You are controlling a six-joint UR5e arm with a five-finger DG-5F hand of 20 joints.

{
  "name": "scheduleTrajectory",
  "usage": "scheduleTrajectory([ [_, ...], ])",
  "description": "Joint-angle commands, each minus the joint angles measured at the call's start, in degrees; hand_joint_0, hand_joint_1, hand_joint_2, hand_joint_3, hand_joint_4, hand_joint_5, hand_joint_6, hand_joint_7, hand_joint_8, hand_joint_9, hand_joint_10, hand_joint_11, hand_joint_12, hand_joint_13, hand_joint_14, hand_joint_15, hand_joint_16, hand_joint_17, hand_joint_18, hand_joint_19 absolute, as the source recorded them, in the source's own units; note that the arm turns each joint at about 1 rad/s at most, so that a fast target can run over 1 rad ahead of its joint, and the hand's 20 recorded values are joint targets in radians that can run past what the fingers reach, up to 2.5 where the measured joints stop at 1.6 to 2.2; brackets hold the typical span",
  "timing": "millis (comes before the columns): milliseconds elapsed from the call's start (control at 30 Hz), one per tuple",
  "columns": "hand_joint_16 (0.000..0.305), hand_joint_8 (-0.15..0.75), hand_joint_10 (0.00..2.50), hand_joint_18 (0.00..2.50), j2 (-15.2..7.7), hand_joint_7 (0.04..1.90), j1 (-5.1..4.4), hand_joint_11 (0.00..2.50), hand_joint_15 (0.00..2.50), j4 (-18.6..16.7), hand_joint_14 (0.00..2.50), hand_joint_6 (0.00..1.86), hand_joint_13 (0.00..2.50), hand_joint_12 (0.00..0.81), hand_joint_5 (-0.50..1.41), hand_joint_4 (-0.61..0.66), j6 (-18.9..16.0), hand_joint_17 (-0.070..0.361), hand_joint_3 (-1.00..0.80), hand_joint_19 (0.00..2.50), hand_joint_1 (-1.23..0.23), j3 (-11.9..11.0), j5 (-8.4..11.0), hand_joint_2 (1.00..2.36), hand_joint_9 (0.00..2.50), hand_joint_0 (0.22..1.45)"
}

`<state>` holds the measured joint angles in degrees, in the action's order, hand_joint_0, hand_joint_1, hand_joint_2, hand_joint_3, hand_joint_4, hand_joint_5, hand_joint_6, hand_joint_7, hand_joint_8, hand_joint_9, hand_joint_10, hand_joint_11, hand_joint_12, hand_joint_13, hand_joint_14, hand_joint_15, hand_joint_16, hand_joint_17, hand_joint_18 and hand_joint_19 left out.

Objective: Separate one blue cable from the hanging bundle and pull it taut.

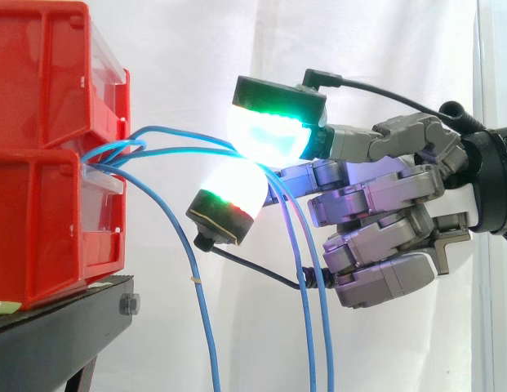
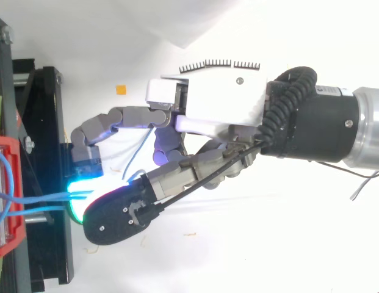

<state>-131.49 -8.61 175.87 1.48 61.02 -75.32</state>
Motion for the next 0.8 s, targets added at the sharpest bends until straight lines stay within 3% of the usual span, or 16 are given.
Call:
scheduleTrajectory([
  [0, 0.044, 0.168, 0.77, 1.39, 0.0, 1.35, 0.0, 2.24, 1.13, 0.0, 1.64, 0.5, 1.39, 0.311, 0.15, -0.01, 0.0, 0.099, -0.28, 1.48, -0.75, 0.0, 0.0, 1.02, 2.31, 0.77],
  [167, 0.045, 0.178, 0.8, 1.38, 0.0, 1.37, 0.0, 2.24, 1.13, 0.0, 1.66, 0.5, 1.38, 0.313, 0.15, -0.04, 0.0, 0.101, -0.25, 1.48, -0.76, 0.1, 0.0, 1.02, 2.3, 0.77],
  [233, 0.046, 0.182, 0.86, 1.39, 0.0, 1.37, 0.0, 2.2, 1.15, 0.0, 1.63, 0.5, 1.38, 0.318, 0.15, -0.08, 0.0, 0.103, -0.24, 1.46, -0.84, 0.1, 0.0, 1.02, 2.28, 0.76],
  [367, 0.045, 0.177, 0.96, 1.39, 0.0, 1.29, 0.0, 2.14, 1.19, 0.0, 1.56, 0.52, 1.38, 0.308, 0.14, -0.06, 0.0, 0.101, -0.43, 1.45, -0.98, 0.1, 0.0, 1.01, 2.25, 0.75],
  [400, 0.045, 0.168, 0.96, 1.39, 0.0, 1.28, 0.0, 2.14, 1.19, 0.0, 1.56, 0.53, 1.38, 0.311, 0.14, -0.04, 0.0, 0.101, -0.5, 1.45, -0.98, 0.1, 0.0, 1.0, 2.25, 0.67],
  [433, 0.048, 0.173, 0.93, 1.41, 0.0, 1.3, 0.0, 2.15, 1.19, 0.0, 1.56, 0.52, 1.39, 0.318, 0.14, -0.02, 0.0, 0.107, -0.5, 1.43, -0.92, 0.1, 0.0, 1.0, 2.26, 0.56],
  [467, 0.049, 0.175, 0.91, 1.42, 0.0, 1.31, 0.0, 2.15, 1.19, 0.0, 1.57, 0.51, 1.4, 0.33, 0.15, -0.02, -0.1, 0.11, -0.5, 1.42, -0.9, 0.1, 0.0, 1.0, 2.27, 0.54],
  [533, 0.062, 0.208, 0.74, 1.5, 0.0, 1.34, 0.0, 2.21, 1.11, 0.0, 1.59, 0.5, 1.46, 0.371, 0.15, 0.02, 0.0, 0.139, -0.5, 1.25, -0.67, 0.1, 0.0, 1.0, 2.35, 0.43],
  [667, 0.064, 0.207, 0.65, 1.47, 0.0, 1.35, 0.0, 2.25, 1.1, 0.0, 1.59, 0.5, 1.48, 0.381, 0.15, 0.04, 0.0, 0.145, -0.5, 1.13, -0.42, 0.1, 0.0, 1.0, 2.39, 0.41],
  [767, 0.057, 0.192, 0.74, 1.45, 0.0, 1.36, 0.0, 2.21, 1.11, 0.0, 1.6, 0.5, 1.44, 0.353, 0.15, 0.03, 0.0, 0.129, -0.5, 1.3, -0.32, 0.1, 0.0, 1.0, 2.35, 0.46],
])
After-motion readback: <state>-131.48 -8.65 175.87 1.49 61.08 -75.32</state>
